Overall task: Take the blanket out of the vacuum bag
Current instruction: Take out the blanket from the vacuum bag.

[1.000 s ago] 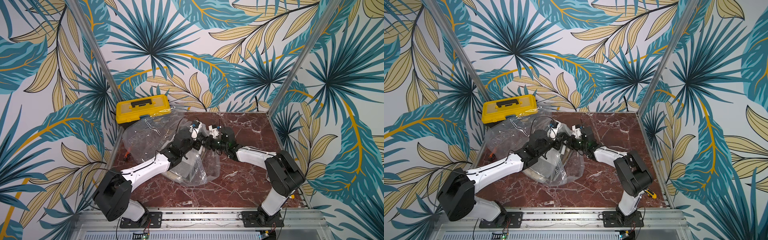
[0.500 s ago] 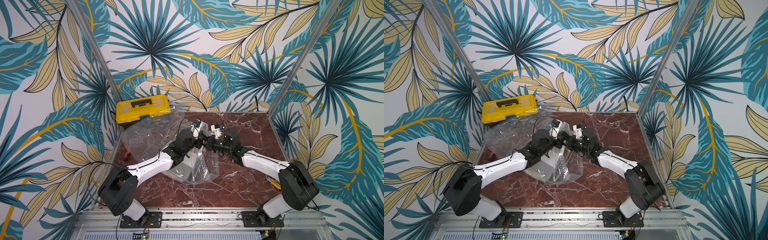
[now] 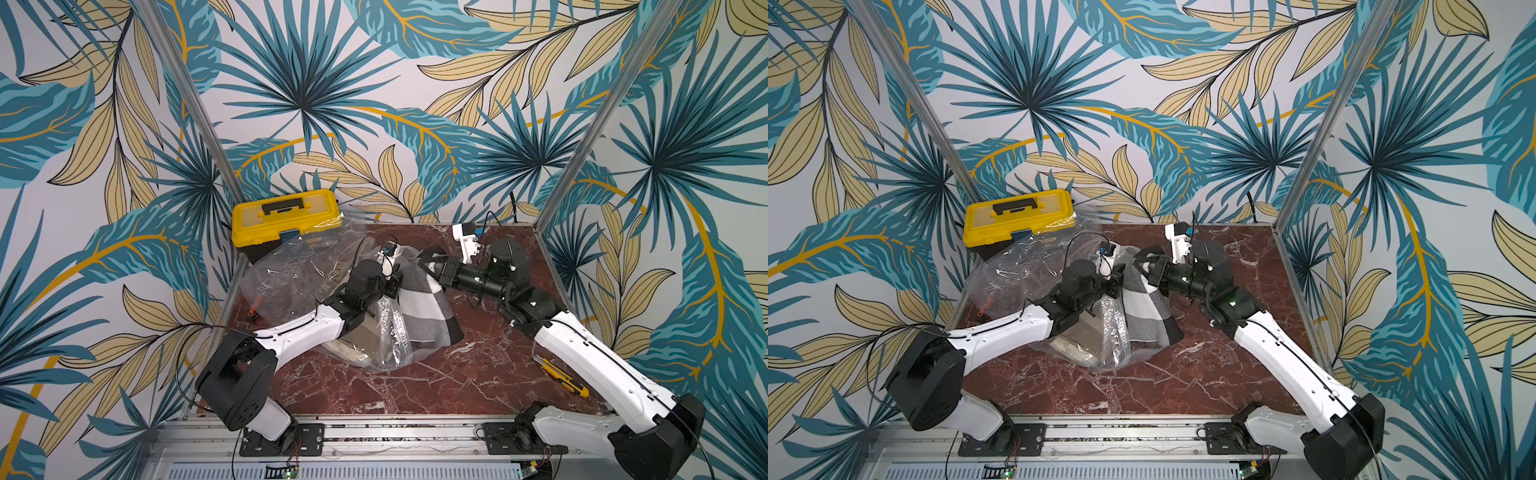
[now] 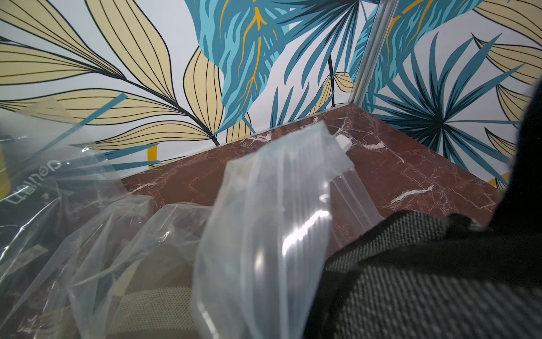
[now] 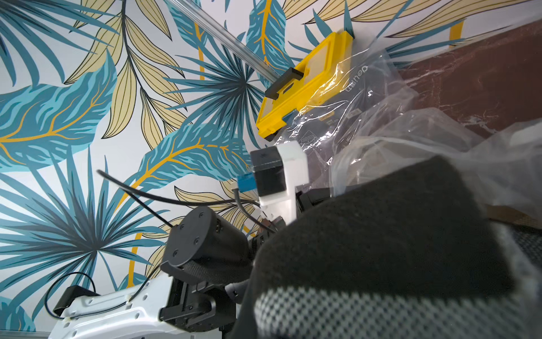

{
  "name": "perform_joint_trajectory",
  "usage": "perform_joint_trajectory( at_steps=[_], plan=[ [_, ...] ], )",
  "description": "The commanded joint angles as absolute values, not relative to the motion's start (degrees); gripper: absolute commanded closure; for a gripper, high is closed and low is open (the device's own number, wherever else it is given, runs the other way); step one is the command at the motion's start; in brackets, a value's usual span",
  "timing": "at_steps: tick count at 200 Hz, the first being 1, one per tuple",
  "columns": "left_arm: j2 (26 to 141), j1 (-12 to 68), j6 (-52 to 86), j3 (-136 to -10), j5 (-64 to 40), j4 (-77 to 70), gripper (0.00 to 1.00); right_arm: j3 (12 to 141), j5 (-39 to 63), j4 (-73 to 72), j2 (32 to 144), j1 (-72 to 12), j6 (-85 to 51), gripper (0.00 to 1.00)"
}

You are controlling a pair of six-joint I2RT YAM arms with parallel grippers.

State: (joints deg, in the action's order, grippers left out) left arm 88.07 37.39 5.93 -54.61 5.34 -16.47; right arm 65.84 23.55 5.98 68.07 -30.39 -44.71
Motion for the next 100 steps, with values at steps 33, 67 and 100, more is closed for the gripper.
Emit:
perform_joint_trajectory(
  at_steps=[33, 67, 100],
  plan=[
    [86.7, 37.0, 6.9, -52.0, 5.6, -15.0, 1.00, 77.1, 13.6, 21.6, 63.8, -29.5, -30.0, 1.00],
    [85.2, 37.0, 8.1, -50.1, 5.4, -14.8, 1.00, 81.6, 5.4, 28.3, 63.6, -28.9, -23.3, 1.00],
    [84.0, 37.0, 8.9, -48.8, 5.9, -13.6, 1.00, 84.8, 2.0, 32.5, 65.0, -26.5, -19.4, 1.00]
  ],
)
